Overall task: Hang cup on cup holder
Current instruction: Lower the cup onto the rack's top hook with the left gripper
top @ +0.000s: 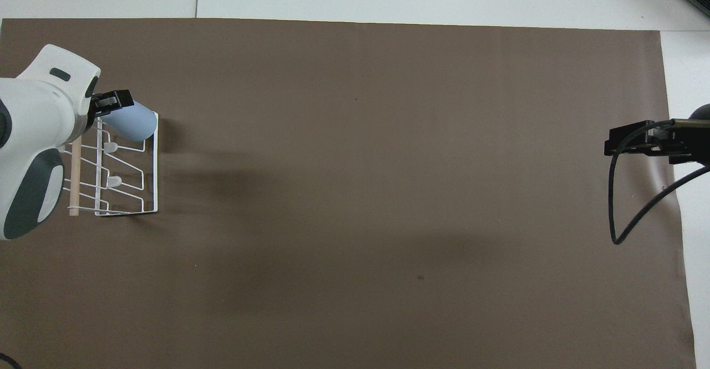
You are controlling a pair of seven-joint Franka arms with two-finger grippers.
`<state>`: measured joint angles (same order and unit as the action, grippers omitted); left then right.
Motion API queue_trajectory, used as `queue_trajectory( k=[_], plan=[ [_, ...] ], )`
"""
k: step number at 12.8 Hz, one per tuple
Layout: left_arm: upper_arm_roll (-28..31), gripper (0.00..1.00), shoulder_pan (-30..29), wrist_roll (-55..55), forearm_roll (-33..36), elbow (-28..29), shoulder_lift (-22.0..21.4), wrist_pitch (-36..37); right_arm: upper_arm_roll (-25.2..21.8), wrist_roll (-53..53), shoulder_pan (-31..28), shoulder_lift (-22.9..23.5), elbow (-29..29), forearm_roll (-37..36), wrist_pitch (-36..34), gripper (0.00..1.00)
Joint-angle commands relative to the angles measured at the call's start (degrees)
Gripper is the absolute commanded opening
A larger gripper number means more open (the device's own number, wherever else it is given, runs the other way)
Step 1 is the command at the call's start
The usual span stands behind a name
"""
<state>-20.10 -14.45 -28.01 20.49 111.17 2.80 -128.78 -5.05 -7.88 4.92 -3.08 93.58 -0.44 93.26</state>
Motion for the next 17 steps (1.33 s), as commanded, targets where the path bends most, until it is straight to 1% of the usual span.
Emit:
queue_trajectory(
  k=[1, 3, 6, 8, 10, 12, 14, 15, 17],
  plan=[
    [0.24, 1.00, 0.04, 13.38, -7.89, -4.98, -0.78, 10.88, 0.21, 0.06, -0.26, -0.70, 0.37, -0.26, -0.19, 1.00],
    [0.41, 1.00, -0.05, 17.54, -11.25, -6.83, -1.21, 16.25, 0.21, 0.06, -0.26, -0.70, 0.37, -0.26, -0.19, 1.00],
    [0.15, 1.00, 0.03, 19.04, -14.76, -9.82, -1.57, 23.46, 0.21, 0.06, -0.17, -0.70, 0.37, -0.26, -0.19, 1.00],
    [0.32, 1.00, -0.05, 21.50, -18.10, -13.15, -1.57, 28.21, 0.21, 0.06, -0.26, -0.70, 0.37, -0.26, -0.19, 1.00],
    [0.41, 1.00, -0.05, 22.74, -19.34, -16.41, -1.39, 32.34, 0.21, 0.06, -0.26, -0.70, 0.37, -0.26, -0.19, 1.00],
    [0.33, 1.00, -0.05, 22.56, -20.57, -18.61, -1.39, 34.64, 0.21, 0.06, -0.26, -0.70, 0.37, -0.26, -0.19, 1.00],
    [0.41, 1.00, 0.47, 22.47, -20.67, -23.60, -0.61, 39.71, 0.21, 0.06, -0.26, -0.70, 0.37, -0.26, -0.19, 1.00],
    [0.41, 1.00, 0.39, 22.56, -20.66, -24.67, -0.34, 40.70, 0.21, 0.06, -0.26, -0.70, 0.37, -0.26, -0.19, 1.00],
    [0.24, 1.00, 0.74, 22.74, -20.93, -23.81, -0.60, 39.22, 0.21, 0.06, -0.26, -0.70, 0.37, -0.26, -0.19, 1.00]
  ],
)
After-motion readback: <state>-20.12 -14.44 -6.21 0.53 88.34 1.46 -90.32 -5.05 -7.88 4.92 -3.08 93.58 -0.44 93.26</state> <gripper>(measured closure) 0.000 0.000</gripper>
